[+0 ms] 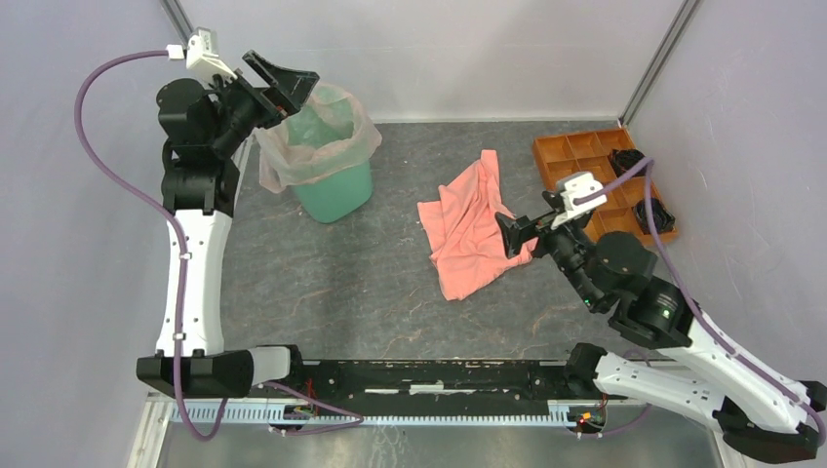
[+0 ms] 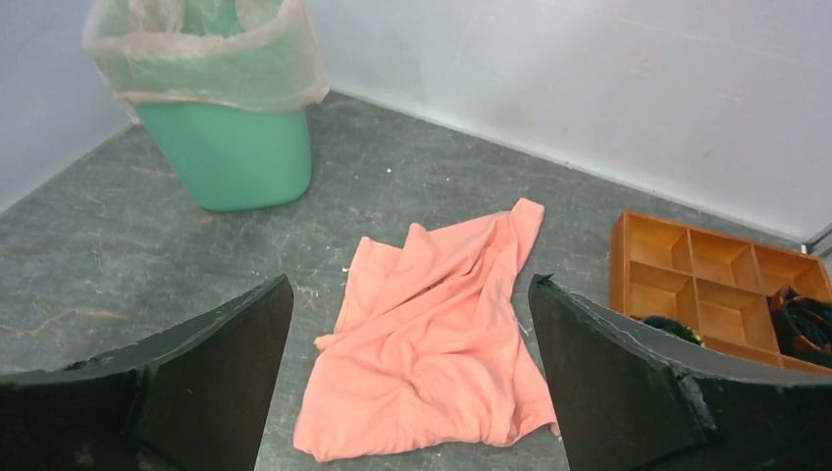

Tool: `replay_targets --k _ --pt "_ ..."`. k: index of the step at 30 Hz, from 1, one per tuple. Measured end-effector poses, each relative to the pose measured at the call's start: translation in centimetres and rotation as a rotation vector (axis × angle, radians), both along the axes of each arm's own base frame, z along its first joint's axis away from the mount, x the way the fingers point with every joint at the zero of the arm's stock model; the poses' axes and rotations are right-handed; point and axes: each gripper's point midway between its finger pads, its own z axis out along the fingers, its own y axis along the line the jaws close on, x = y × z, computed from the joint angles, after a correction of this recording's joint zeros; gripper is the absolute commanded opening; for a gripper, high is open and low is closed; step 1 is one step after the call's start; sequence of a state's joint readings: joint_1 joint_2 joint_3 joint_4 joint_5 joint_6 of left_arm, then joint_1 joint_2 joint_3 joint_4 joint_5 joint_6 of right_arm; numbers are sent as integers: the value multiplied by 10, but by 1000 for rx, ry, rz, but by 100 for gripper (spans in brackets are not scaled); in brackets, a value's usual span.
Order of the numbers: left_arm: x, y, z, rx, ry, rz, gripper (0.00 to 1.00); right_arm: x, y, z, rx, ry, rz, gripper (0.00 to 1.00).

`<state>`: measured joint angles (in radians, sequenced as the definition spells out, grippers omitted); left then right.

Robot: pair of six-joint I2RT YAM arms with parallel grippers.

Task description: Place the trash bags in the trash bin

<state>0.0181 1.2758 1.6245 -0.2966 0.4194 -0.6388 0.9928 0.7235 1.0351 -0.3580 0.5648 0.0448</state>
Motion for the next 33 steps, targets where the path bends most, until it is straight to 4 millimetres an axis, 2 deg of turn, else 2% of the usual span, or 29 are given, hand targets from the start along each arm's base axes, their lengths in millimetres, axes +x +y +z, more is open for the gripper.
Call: replay_targets --k 4,6,9,10,12,15,17,20,22,26,29,33 --pt "6 12 -11 21 37 70 99 -5 -9 11 30 -32 -1 98" --pt "22 23 -25 52 81 126 96 -5 -8 12 37 -38 1 98" --pt "57 48 -49 87 154 209 85 -1 1 2 12 -20 16 98" --pt "72 59 -60 90 183 234 76 0 5 -1 4 -14 23 98" --pt "100 79 -89 89 244 268 67 1 12 -10 -19 3 42 98" --pt "134 100 -134 77 318 282 61 2 22 -24 -44 28 68 98" --pt "152 106 -160 71 348 272 59 2 24 -31 -55 38 79 98" --pt "172 106 -181 65 357 249 58 2 26 -34 -57 40 86 98" --pt "182 105 -184 65 348 240 58 2 26 -33 -54 38 86 98" --pt "194 105 -170 67 304 237 58 2 26 -32 -49 34 85 98" --pt "195 106 -167 68 299 245 57 2 27 -32 -49 34 86 98" --pt "193 106 -174 66 326 245 58 3 28 -33 -52 36 86 98"
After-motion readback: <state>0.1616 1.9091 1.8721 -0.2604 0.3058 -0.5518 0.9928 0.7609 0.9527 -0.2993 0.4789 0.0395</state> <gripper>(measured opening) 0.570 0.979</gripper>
